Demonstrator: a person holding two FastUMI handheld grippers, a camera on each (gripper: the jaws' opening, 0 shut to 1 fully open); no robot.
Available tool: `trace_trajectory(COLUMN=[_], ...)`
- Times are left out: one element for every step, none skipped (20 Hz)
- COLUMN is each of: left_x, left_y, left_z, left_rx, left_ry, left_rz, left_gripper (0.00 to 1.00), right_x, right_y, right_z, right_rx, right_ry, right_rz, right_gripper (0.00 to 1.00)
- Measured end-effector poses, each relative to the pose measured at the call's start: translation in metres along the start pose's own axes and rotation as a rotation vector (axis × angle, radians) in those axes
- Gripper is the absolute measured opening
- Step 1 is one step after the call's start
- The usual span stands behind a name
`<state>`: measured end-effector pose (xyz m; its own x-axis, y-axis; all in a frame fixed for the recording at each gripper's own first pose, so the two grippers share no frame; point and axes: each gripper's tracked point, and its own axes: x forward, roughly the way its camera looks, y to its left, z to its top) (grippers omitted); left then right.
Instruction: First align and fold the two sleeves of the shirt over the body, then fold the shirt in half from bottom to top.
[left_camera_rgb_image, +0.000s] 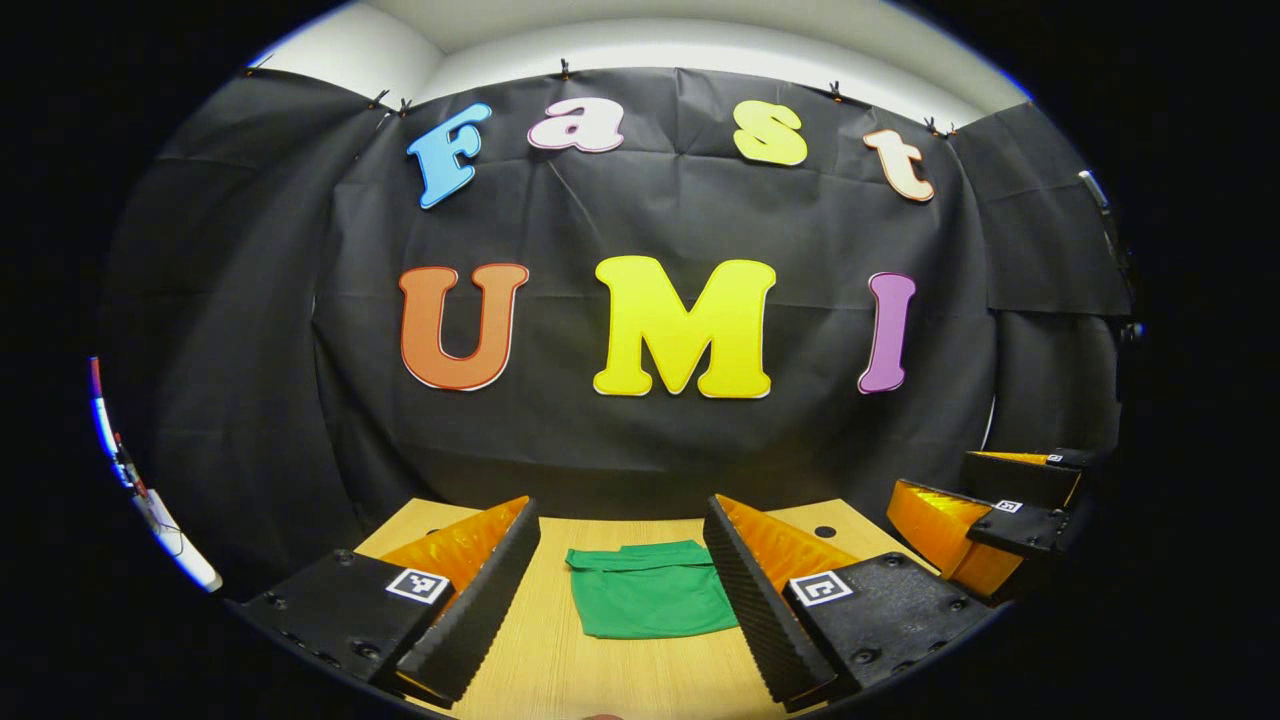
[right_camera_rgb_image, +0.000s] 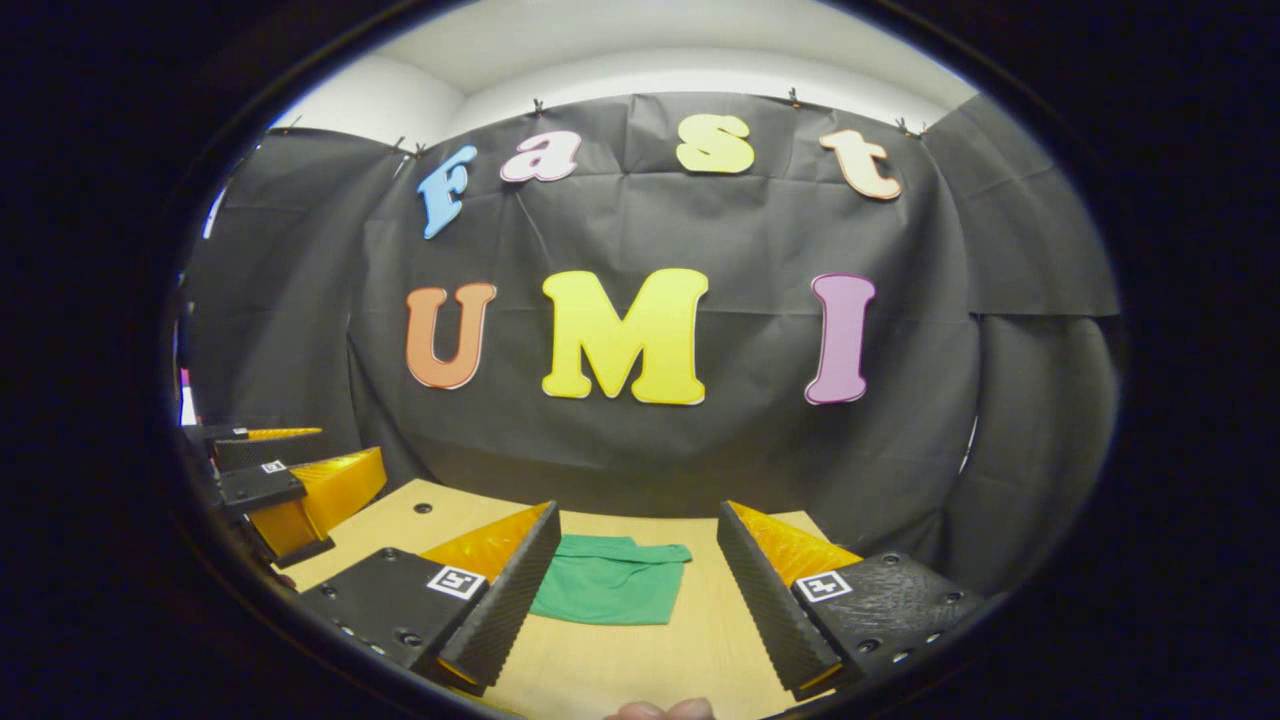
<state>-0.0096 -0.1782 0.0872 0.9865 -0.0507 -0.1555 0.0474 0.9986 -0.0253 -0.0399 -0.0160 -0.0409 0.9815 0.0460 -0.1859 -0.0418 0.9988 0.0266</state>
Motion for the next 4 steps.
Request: trace_trajectory(left_x=[0.0012,0.0028,0.0039,0.0054], left_y=[0.0012,0.0012,0.0005,-0.0008], left_z=[0.0012,0.0012,0.0017,0.0019], left_rx=[0.003,0.004,0.000,-0.004], left_ry=[-0.003,-0.005,-0.006,-0.005], left_rz=[0.005,0.007,0.005,-0.001], left_gripper=[1.00,1.00,1.00,1.00], right_x=[0.0005,0.0026,0.0031,0.0058], right_y=[-0.0007,-0.0021,-0.0024,-0.0030], right_z=[0.0012,0.0039,0.0053,0.0071], right_rx=[0.001,-0.002,-0.005,-0.010], right_ry=[-0.003,-0.009,-0.014,-0.022], right_rz=[-0.003,-0.008,-0.011,-0.013], right_gripper=[0.97,0.96,0.96,0.96])
